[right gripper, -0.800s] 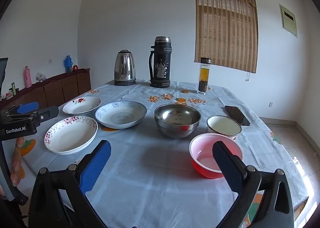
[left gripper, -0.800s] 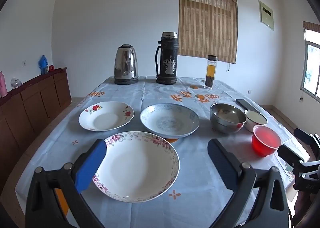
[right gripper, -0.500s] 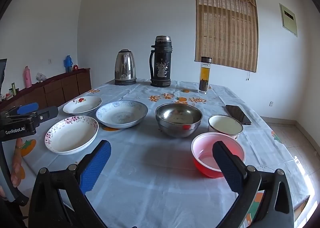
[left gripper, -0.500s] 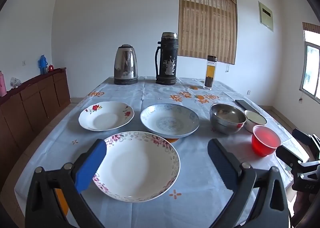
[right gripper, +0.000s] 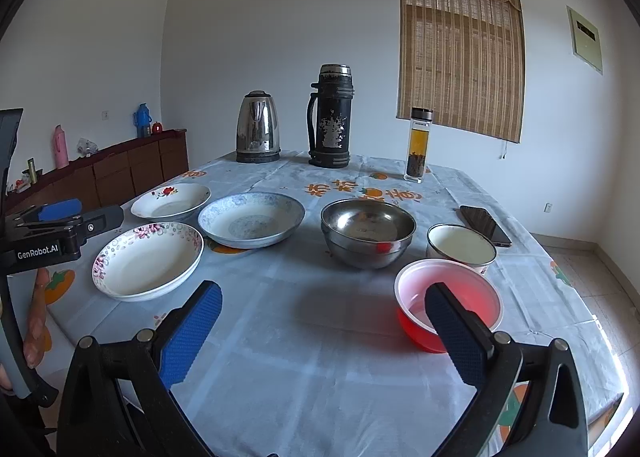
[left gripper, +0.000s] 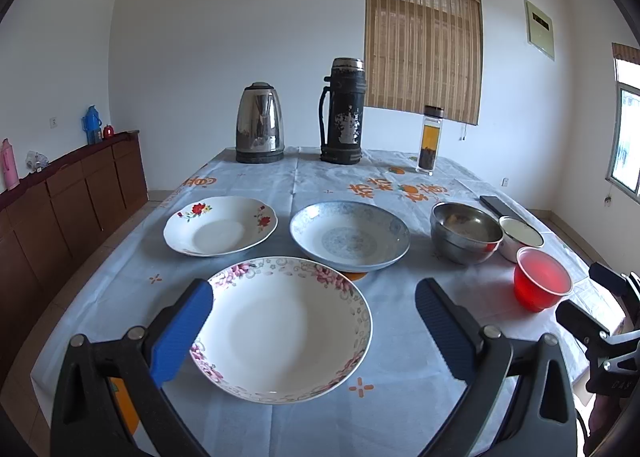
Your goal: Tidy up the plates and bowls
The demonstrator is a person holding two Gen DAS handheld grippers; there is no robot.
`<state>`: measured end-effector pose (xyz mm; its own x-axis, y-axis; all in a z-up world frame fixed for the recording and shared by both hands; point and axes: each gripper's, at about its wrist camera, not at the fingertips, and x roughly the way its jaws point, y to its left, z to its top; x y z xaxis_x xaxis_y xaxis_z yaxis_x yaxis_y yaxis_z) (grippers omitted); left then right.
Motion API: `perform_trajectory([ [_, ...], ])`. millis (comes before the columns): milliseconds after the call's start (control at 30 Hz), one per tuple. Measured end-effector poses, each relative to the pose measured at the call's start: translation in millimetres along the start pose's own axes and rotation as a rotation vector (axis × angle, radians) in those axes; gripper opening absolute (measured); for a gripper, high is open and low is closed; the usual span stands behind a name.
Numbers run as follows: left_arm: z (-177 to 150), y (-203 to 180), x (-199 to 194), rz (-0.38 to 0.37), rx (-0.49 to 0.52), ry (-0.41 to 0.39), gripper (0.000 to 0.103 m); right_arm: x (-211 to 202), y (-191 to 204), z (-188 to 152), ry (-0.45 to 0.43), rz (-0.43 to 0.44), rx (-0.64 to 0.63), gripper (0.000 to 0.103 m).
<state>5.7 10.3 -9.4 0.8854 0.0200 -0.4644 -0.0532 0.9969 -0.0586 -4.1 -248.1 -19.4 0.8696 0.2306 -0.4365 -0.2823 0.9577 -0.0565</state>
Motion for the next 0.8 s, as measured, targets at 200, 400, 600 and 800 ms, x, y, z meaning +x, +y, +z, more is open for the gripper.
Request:
perform_trajectory([
  [200,-1.2,1.3,0.6,0.000,-0.001,0.003,0.103,1.8,0.5,-0.2,0.002,0.002,0.001,0.102],
  [400,-1.1,1.6,2.2,0.001,-0.004,0.005,0.103,3.7,2.4,-0.2,0.005,0.009,-0.001,0.102],
  [600,-1.3,2.5,4.2,0.004,-0.005,0.005,0.103,6.8,3.6,0.2,0.010,0.012,0.002,0.102],
  [800,-2.0,5.0,6.9,0.004,-0.008,0.010,0.103,7.3,4.4,-1.5,0.008,0.032,0.008,0.102],
])
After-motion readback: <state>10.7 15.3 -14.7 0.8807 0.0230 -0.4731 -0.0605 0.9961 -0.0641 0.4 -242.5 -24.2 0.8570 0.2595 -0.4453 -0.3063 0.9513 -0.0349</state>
